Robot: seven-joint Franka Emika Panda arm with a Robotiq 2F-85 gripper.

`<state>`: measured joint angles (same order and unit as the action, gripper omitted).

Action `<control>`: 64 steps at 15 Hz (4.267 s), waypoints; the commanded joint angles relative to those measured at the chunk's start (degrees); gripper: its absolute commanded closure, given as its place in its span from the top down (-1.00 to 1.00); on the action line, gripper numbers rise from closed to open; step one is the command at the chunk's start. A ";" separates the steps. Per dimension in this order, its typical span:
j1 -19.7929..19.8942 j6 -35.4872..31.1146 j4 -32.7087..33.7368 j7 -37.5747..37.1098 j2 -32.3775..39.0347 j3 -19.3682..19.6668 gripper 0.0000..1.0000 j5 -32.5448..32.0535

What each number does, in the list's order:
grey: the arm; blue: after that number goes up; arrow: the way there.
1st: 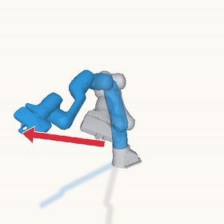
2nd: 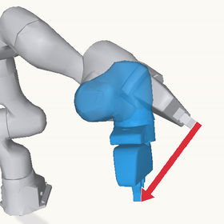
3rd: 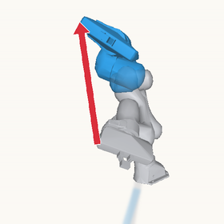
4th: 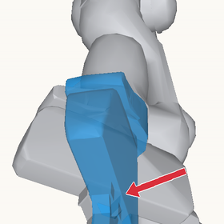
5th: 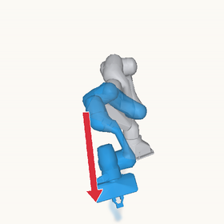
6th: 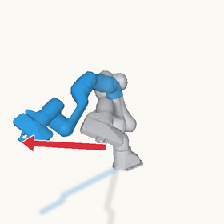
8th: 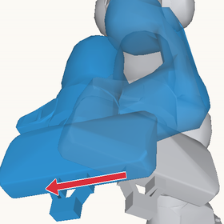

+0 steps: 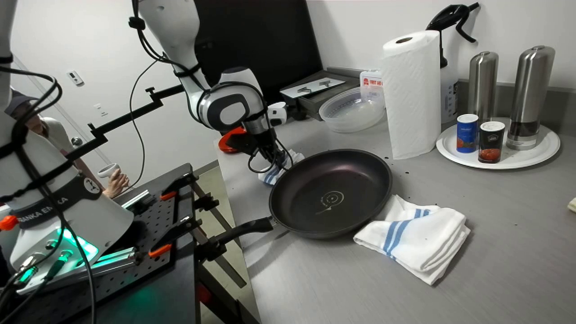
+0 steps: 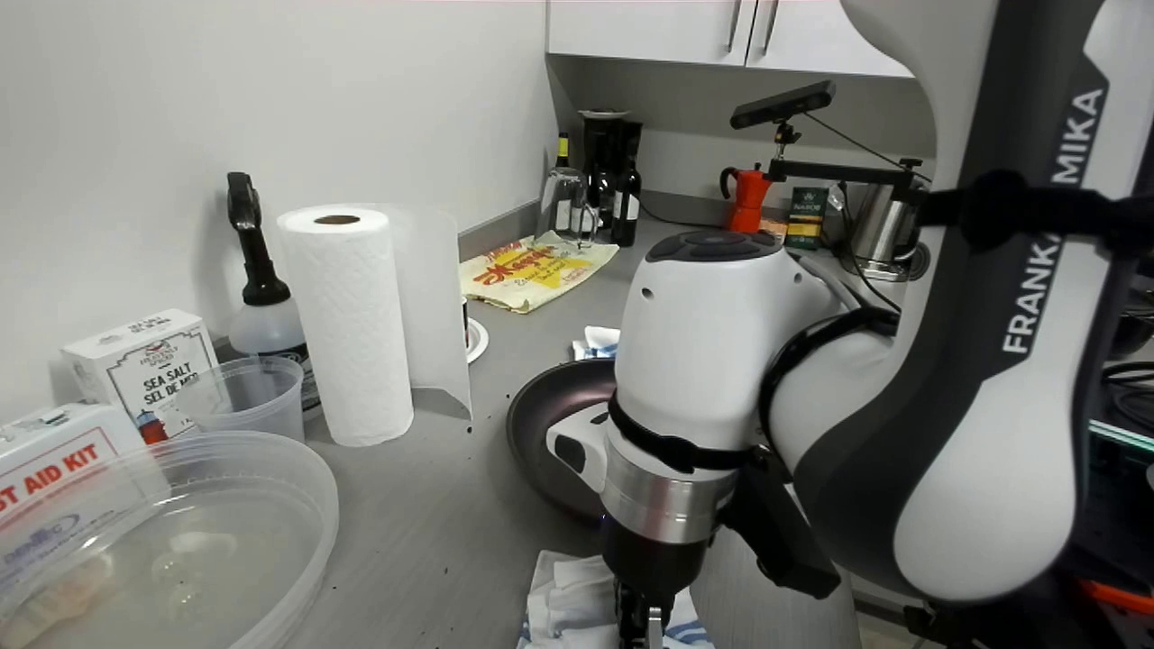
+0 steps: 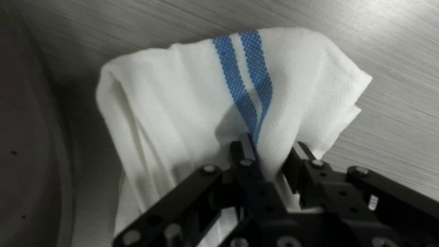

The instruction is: Pick the cloth and wipe the pan

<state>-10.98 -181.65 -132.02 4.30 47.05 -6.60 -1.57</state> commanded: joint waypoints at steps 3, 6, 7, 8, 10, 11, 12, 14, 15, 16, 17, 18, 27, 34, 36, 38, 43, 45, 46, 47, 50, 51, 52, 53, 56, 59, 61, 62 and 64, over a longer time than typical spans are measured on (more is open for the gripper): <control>0.94 1.65 -0.21 -1.37 -0.82 -0.76 -0.95 -0.24; 1.11 3.09 -0.53 -1.98 -2.10 -0.69 -0.94 0.18; 2.16 4.54 -0.98 -2.04 -3.29 -1.13 -0.94 0.23; 2.51 5.22 -1.55 -1.88 -4.59 -0.71 -0.94 0.00; 3.66 7.20 -2.73 -1.69 -8.55 0.24 -0.94 -0.09; 4.90 8.55 -3.10 -1.63 -10.34 0.03 -0.94 0.12; 6.33 10.01 -3.66 -1.65 -12.58 -0.30 -0.94 0.49; 9.62 14.24 -4.39 -1.14 -16.92 -1.81 -0.94 1.48; 11.04 16.56 -4.60 -0.91 -19.12 -2.45 -0.94 2.18; 12.52 18.84 -4.63 -0.40 -21.03 -3.25 -0.94 3.03; 14.44 22.05 -4.61 0.54 -23.26 -4.59 -0.94 4.48; 16.19 25.47 -4.45 1.74 -25.29 -5.89 -0.94 6.41; 16.17 35.11 -3.37 4.26 -35.89 -1.23 -0.94 12.72; 16.20 36.65 -0.98 4.83 -35.76 1.14 -0.94 13.65; 15.83 37.04 -0.32 4.29 -35.59 0.94 -0.94 14.10; 15.29 37.94 0.39 3.75 -35.58 0.76 -0.94 14.77; 13.85 39.99 2.87 2.85 -34.53 0.96 -0.94 14.94; 13.62 40.76 3.41 3.03 -34.30 1.17 -0.94 14.42; 13.61 41.27 3.59 3.10 -34.18 1.36 -0.94 14.10; 13.63 41.69 3.69 3.05 -34.09 1.51 -0.94 13.94; 13.67 41.16 3.25 2.45 -33.79 2.38 -0.94 12.83; 13.81 40.99 3.25 2.74 -33.69 2.59 -0.94 12.81; 13.91 40.49 3.22 2.82 -33.44 2.87 -0.94 12.86; 13.92 40.39 3.32 2.75 -33.15 3.18 -0.94 12.68; 14.22 39.75 3.67 3.19 -31.89 3.60 -0.94 13.36; 14.35 39.07 3.66 2.99 -30.28 4.01 -0.94 13.33; 14.50 38.34 3.61 3.02 -29.19 4.04 -0.94 13.55; 14.50 37.94 3.70 2.84 -28.60 4.14 -0.94 13.27; 14.91 36.65 4.11 3.70 -27.21 3.79 -0.94 13.75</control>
<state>3.87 -143.58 -129.56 7.27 17.58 -2.83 11.81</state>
